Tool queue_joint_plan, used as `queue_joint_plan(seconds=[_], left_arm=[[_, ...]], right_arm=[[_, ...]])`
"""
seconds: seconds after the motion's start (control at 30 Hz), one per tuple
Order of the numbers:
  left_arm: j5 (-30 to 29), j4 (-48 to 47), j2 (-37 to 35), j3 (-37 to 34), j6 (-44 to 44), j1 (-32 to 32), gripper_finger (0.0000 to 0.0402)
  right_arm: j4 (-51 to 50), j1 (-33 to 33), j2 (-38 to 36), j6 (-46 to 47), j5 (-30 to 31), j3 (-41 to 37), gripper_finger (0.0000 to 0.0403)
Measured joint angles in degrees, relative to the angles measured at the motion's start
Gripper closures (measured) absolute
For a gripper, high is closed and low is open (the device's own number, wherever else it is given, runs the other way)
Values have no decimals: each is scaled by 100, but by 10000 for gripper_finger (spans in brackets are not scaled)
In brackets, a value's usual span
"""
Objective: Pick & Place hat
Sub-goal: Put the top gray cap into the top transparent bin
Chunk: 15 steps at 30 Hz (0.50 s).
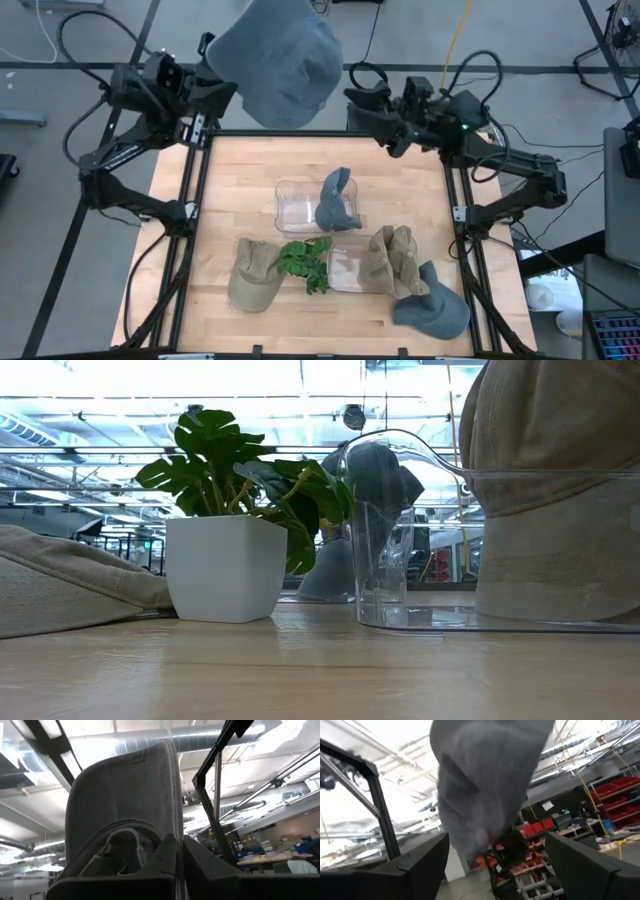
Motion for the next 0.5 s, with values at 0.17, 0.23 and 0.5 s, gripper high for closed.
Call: queue_joint_plan(seconds=[0.17,0.23,0.5], left_arm=[[104,16,193,356,10,0,392],[153,10,249,433,13,0,392],[160,-87,347,482,143,-27,392]], right_arm=[[-52,4,512,4,-487,659,87],[-44,47,673,0,-598,896,87],[-30,192,1029,-269,-830,1417,87]])
